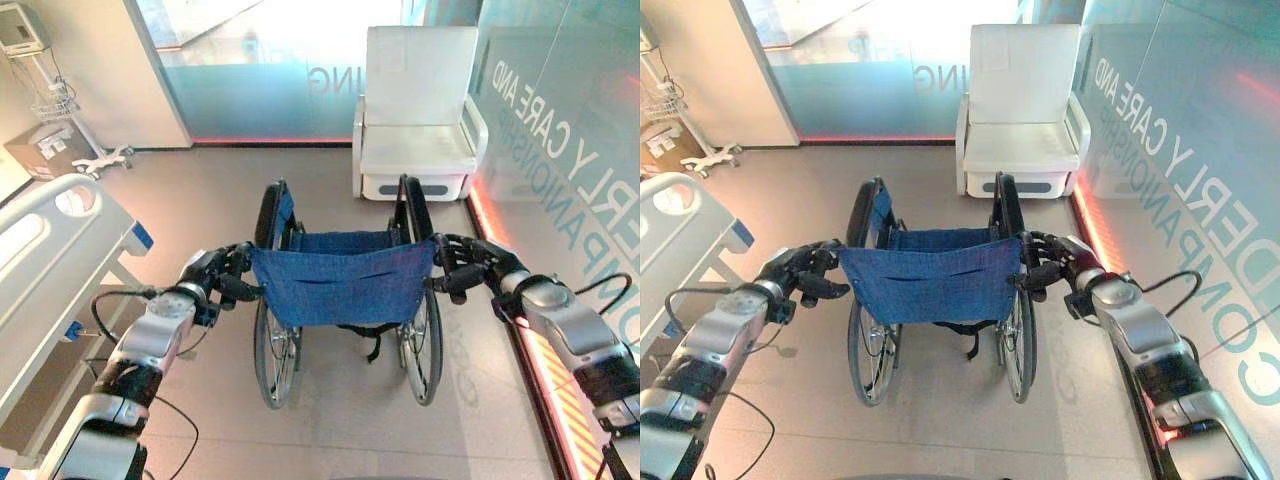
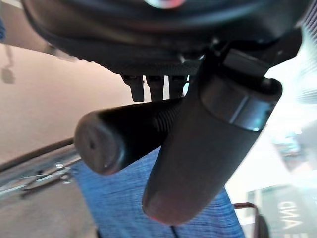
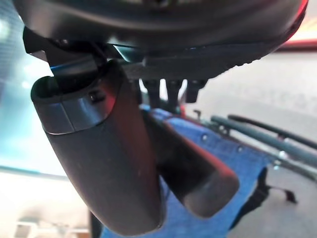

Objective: Push the wheelchair next to the bed

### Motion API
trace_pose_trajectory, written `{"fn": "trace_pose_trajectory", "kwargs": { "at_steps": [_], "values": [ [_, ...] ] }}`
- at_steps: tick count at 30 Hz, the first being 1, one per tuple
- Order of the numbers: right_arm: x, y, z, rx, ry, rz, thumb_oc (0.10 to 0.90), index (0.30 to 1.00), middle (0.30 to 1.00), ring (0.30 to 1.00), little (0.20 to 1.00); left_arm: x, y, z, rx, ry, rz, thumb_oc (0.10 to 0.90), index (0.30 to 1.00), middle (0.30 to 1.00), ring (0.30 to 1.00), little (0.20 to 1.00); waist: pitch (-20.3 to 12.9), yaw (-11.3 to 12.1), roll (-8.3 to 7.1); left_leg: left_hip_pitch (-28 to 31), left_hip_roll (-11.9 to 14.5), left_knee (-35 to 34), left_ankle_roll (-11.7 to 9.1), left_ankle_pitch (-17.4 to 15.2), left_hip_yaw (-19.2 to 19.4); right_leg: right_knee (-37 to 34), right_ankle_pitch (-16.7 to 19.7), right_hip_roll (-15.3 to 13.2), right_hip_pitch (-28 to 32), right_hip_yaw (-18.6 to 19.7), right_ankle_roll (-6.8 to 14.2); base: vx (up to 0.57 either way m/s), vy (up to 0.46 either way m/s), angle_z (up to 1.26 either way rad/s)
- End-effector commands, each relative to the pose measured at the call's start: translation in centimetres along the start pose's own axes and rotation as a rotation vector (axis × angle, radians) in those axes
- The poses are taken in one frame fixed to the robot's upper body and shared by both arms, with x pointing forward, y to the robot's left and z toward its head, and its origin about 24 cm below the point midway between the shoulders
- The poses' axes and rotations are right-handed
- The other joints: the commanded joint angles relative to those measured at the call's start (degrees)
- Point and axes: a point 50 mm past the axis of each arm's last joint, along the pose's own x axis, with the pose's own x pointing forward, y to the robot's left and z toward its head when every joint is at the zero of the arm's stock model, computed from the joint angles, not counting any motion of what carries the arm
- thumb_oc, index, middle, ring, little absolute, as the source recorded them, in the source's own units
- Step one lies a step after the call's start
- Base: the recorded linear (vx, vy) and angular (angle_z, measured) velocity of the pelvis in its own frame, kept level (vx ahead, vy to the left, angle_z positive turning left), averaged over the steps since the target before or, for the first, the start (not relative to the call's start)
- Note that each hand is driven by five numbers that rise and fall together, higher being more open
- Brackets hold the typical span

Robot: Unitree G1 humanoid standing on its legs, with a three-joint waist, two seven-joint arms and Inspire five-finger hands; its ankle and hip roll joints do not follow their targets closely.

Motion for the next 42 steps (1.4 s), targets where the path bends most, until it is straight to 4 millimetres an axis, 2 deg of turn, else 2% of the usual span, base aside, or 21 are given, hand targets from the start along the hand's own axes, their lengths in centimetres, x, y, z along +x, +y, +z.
{"fn": "trace_pose_trajectory", "kwargs": {
  "at_steps": [1, 6, 13, 18, 23, 27, 36, 42],
  "values": [
    [-0.6, -5.1, 0.8, -0.157, 0.102, -0.181, 0.800, 0.900, 0.900, 0.900, 0.900, -2.2, 9.6, -3.1, 0.110, 0.277, 0.324, 0.800, 0.900, 0.900, 0.900, 0.900, -0.4, 1.8, -2.48, -1.1, -4.2, 2.2, 0.3, -4.1, 1.1, 4.9, -3.4, 0.6, -1.6, -0.9, 0.4, 0.00, 0.000, 0.00],
    [-0.5, -6.0, 1.1, -0.214, 0.195, -0.188, 0.800, 0.900, 0.900, 0.900, 0.900, -2.5, 11.0, -2.8, 0.179, 0.381, 0.322, 0.800, 0.900, 0.900, 0.900, 0.900, -0.5, 1.9, -2.40, -1.1, -4.3, 2.2, 0.3, -4.2, 0.9, 4.7, -3.4, 0.8, -1.5, -0.7, 0.3, 0.00, 0.000, 0.00],
    [-0.7, -6.2, 1.0, -0.310, 0.267, -0.193, 0.800, 0.900, 0.900, 0.900, 0.900, -3.2, 12.2, -2.8, 0.208, 0.435, 0.365, 0.800, 0.900, 0.900, 0.900, 0.900, -0.5, 1.8, -2.21, -1.3, -4.4, 2.1, 0.3, -4.1, 0.8, 4.4, -3.4, 0.9, -1.6, -0.1, 0.3, 0.00, 0.000, 0.00],
    [-0.8, -5.7, 0.7, -0.339, 0.269, -0.226, 0.800, 0.900, 0.900, 0.900, 0.900, -2.7, 11.2, -2.9, 0.185, 0.357, 0.443, 0.800, 0.900, 0.900, 0.900, 0.900, -0.4, 1.8, -2.42, -1.3, -4.5, 1.8, 0.3, -4.1, 0.6, 4.3, -3.6, 1.1, -1.6, 0.1, 0.3, 0.00, 0.000, 0.00],
    [-1.3, -4.9, -1.3, -0.386, 0.355, -0.258, 0.800, 0.900, 0.900, 0.900, 0.900, -2.4, 9.1, -4.2, 0.268, 0.353, 0.489, 0.800, 0.900, 0.900, 0.900, 0.900, -0.1, 1.9, -2.82, -1.4, -4.5, 1.7, 0.4, -4.3, 0.1, 4.5, -3.8, 1.2, -1.7, 0.5, 0.1, 0.00, 0.000, 0.00],
    [-1.4, -3.8, -2.5, -0.429, 0.420, -0.190, 0.800, 0.900, 0.900, 0.900, 0.900, -2.3, 7.6, -5.0, 0.321, 0.392, 0.469, 0.800, 0.900, 0.900, 0.900, 0.900, 0.3, 2.0, -2.93, -1.3, -4.5, 1.6, 0.5, -4.3, 0.0, 4.6, -3.9, 1.2, -1.7, 0.4, 0.1, 0.00, 0.000, 0.00],
    [-0.6, -2.3, -2.9, -0.467, 0.518, -0.073, 0.800, 0.900, 0.900, 0.900, 0.900, -2.0, 7.3, -4.3, 0.350, 0.457, 0.397, 0.800, 0.900, 0.900, 0.900, 0.900, 0.4, 2.3, -2.92, -1.4, -4.4, 2.0, 0.2, -4.1, 0.2, 4.4, -3.6, 1.1, -1.5, 0.1, 0.1, 0.00, 0.000, 0.00],
    [0.3, -2.7, -1.7, -0.472, 0.609, -0.038, 0.800, 0.900, 0.900, 0.900, 0.900, -1.5, 8.2, -2.2, 0.403, 0.500, 0.328, 0.800, 0.900, 0.900, 0.900, 0.900, -0.1, 2.7, -2.76, -1.6, -4.6, 2.3, -0.1, -4.1, 0.4, 4.4, -3.4, 1.0, -1.4, -0.4, 0.1, 0.00, 0.000, 0.00]
  ]
}}
